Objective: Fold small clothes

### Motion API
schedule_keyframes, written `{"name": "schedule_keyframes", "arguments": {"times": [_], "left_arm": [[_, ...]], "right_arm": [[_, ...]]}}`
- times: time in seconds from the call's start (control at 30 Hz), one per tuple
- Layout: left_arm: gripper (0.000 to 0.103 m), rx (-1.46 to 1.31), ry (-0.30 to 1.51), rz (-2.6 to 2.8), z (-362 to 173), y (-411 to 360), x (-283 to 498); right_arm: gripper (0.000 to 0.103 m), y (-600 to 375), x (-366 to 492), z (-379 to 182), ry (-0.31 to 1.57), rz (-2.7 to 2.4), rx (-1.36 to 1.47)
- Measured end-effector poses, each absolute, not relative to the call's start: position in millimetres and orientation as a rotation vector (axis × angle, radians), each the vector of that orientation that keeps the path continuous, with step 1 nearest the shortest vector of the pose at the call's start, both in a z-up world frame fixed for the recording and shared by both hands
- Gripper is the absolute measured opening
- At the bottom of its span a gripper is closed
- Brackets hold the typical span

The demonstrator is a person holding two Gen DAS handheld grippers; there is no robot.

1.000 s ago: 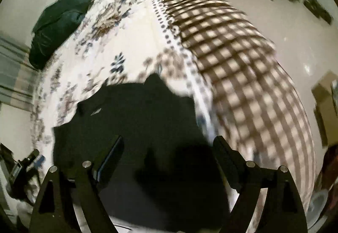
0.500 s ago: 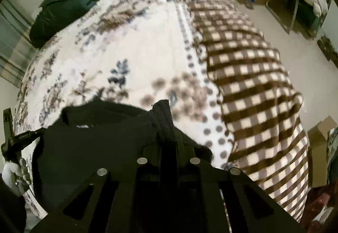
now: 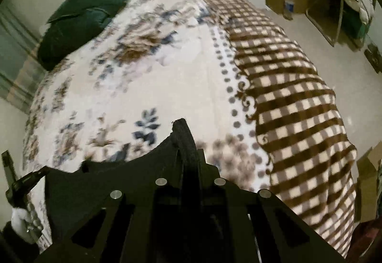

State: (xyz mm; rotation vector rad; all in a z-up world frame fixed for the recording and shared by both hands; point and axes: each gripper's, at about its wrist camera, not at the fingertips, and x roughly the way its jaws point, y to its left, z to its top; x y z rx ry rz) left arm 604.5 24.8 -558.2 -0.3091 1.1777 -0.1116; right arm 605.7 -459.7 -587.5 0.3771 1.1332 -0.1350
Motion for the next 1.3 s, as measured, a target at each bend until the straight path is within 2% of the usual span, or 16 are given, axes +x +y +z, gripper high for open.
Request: {"name": "schedule_keyframes", "arguments": {"times": [0.33, 0.37, 0.4, 0.43, 0.5, 0.53, 0.57, 0.6, 0.63, 0.77, 0.9, 0.93, 0.97, 1.07, 1.2, 1.3], "left_arm": [[0.008, -0.234, 1.268, -0.119, -582, 16, 617], [0.008, -0.224, 1.267, -0.116, -574, 15, 617], [0.011, -0.223, 1.253, -0.121, -564, 16, 614], [0.019, -0.229, 1.238, -0.126, -554, 16, 611], [0.037, -0.259, 1.190, -0.139, -527, 18, 594], [0.054, -0.271, 1.176, -0.147, -520, 19, 588], [0.063, -0.279, 1.164, -0.150, -510, 17, 576], [0.076, -0.277, 1.158, -0.147, -500, 14, 559], [0.078, -0.271, 1.156, -0.150, -494, 10, 546], [0.078, -0.276, 1.203, -0.181, -496, -13, 490], [0.078, -0.269, 1.331, -0.207, -534, -39, 454], [0.078, -0.269, 1.354, -0.204, -540, -43, 449], [0.078, -0.259, 1.369, -0.207, -549, -47, 445], [0.078, -0.157, 1.363, -0.208, -561, -61, 439], [0.078, -0.096, 1.375, -0.228, -567, -67, 444], [0.078, -0.097, 1.387, -0.238, -568, -66, 446]], "right_arm": [[0.010, -491, 587, -659, 1.291, -0.243, 0.457], [0.017, -494, 585, -660, 1.299, -0.237, 0.488], [0.036, -498, 584, -656, 1.303, -0.233, 0.520], [0.045, -501, 580, -647, 1.293, -0.224, 0.547], [0.076, -505, 564, -618, 1.219, -0.201, 0.583], [0.080, -506, 553, -603, 1.188, -0.202, 0.580], [0.081, -507, 539, -589, 1.163, -0.206, 0.582], [0.081, -509, 521, -577, 1.148, -0.220, 0.594], [0.081, -512, 502, -570, 1.145, -0.225, 0.624], [0.081, -511, 418, -573, 1.186, -0.252, 0.800], [0.080, -492, 353, -610, 1.265, -0.222, 0.883], [0.067, -488, 344, -620, 1.276, -0.200, 0.911], [0.044, -484, 337, -628, 1.278, -0.168, 0.943], [0.026, -474, 329, -634, 1.267, -0.145, 0.859], [0.018, -453, 333, -623, 1.351, -0.132, 0.574], [0.016, -458, 327, -623, 1.414, -0.111, 0.525]]}}
